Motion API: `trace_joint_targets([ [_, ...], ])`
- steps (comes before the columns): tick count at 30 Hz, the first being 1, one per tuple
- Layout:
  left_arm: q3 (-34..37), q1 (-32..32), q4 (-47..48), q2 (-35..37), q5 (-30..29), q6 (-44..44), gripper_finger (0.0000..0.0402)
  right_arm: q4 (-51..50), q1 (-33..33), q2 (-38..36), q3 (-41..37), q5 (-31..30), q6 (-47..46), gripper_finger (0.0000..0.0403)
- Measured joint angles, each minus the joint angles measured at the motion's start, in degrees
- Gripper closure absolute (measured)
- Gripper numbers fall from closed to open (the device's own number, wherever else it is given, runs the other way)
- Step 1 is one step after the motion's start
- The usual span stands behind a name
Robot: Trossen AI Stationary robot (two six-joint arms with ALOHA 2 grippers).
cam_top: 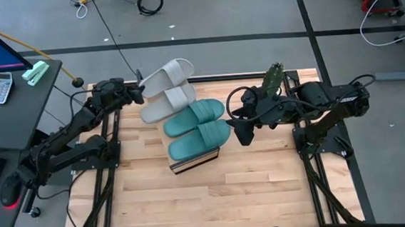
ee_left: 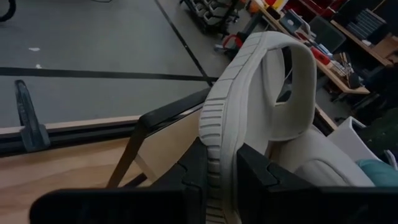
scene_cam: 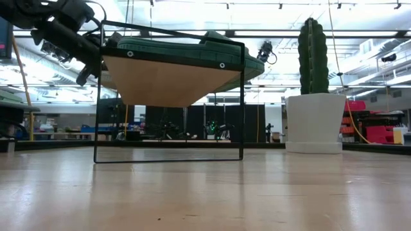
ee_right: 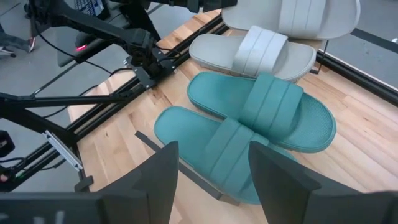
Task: Pick and place slides into the shelf
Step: Put the white slipper on the shelf
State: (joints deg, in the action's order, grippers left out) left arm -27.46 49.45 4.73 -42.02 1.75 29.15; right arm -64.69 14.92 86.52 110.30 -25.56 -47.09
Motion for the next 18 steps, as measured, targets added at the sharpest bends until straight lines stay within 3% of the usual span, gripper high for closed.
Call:
trace_joint_targets([
  [9,0.00,0.00,0.13,0.00,1.38,2.37,0.0348,-0.02,0.00,0.00,0.00,-0.13,0.02,0.0206],
  [18,0.00,1.53,0.38,0.00,7.83,9.79,0.0346,-0.02,0.00,0.00,0.00,-1.01,0.24,0.0206],
])
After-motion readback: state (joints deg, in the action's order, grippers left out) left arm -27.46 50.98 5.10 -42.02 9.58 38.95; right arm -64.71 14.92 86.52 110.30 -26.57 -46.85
